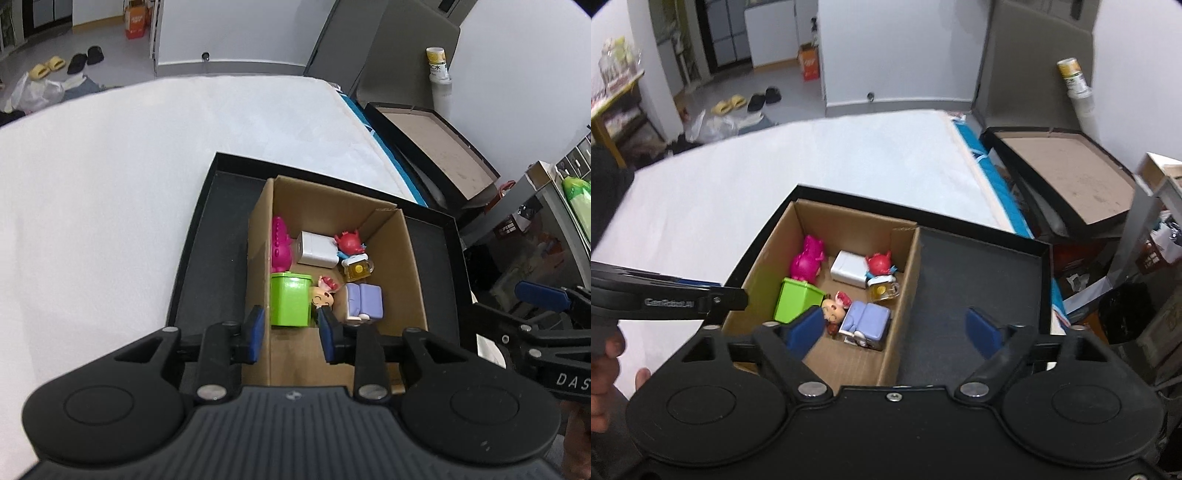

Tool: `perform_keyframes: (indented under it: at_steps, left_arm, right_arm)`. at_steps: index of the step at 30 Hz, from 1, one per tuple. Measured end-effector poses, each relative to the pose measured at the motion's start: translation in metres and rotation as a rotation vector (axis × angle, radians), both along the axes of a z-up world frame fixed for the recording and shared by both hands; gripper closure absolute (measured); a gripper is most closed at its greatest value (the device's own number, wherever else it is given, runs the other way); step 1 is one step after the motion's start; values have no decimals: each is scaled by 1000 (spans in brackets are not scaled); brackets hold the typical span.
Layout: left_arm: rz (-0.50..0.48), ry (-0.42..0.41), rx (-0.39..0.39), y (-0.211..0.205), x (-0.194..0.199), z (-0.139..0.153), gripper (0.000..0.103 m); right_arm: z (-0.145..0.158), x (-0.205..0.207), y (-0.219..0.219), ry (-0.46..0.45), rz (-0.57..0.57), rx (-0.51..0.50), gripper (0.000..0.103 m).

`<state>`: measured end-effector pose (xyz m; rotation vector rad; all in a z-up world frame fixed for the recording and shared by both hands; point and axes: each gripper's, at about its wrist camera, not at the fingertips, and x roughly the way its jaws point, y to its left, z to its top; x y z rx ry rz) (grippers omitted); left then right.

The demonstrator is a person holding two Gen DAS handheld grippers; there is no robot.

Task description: Organize rigid objects

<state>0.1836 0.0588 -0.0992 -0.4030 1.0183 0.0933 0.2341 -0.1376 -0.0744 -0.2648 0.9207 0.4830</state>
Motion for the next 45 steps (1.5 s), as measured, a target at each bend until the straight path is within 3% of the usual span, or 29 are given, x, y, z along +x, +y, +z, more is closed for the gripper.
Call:
perform_keyframes:
  at_steps: [7,12,16,20,38,45]
  left_arm:
    - [-42,-12,62,-20,-14,27,57]
    - [-39,-4,97,-26,-25,44,40]
    - [-32,-7,138,-22,-33,60,19]
    - [-28,-8,143,-20,-41,72,11]
    - [-31,-135,114,-35,-104,111,1]
    - [-70,-187,136,-48,-125,124,1]
  right_arm:
    - [9,-8,-28,6,-47,107,0]
    - [11,-10,-43,43,-99,166,0]
    - [14,-17,-45,41,-94,190,0]
    - [18,-23,-48,31,-132,206,0]
    - [57,-73,-85,-59,-299,284,0]
    - [64,-95,-82,-82,-296,244,0]
